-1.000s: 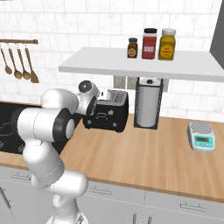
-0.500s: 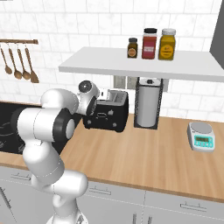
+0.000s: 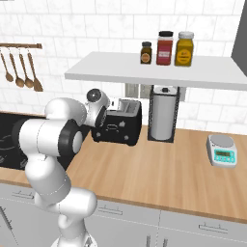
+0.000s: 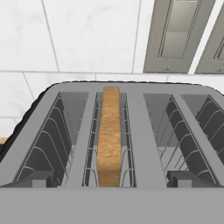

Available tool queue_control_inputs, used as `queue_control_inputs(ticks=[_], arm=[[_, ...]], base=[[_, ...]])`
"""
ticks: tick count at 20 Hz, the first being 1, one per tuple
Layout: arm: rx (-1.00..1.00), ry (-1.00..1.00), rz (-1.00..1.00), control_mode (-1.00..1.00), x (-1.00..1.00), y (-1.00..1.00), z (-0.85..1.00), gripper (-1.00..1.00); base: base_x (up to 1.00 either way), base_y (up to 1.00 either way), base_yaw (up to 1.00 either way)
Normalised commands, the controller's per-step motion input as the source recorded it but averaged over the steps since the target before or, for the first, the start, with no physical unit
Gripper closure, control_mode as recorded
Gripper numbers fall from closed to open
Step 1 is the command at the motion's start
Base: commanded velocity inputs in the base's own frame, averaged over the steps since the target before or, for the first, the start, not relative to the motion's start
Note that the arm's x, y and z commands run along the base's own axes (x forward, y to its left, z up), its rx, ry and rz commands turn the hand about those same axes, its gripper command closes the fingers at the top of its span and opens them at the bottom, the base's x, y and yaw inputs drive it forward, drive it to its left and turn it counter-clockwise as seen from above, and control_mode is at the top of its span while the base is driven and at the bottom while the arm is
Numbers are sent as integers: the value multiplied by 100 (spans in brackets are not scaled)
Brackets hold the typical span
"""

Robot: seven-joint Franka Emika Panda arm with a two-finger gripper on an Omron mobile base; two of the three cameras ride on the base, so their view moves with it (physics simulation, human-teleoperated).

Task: Start the toaster. Once the lever pops up, take the bread to the plate on the dining counter.

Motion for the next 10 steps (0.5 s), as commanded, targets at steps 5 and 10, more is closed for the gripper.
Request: queue_control_inputs(ticks=[5, 10], arm=[[0, 0, 0, -100, 0, 0, 0, -100], [0, 0, 0, -100, 0, 0, 0, -100]], base=[[0, 0, 0], [0, 0, 0]])
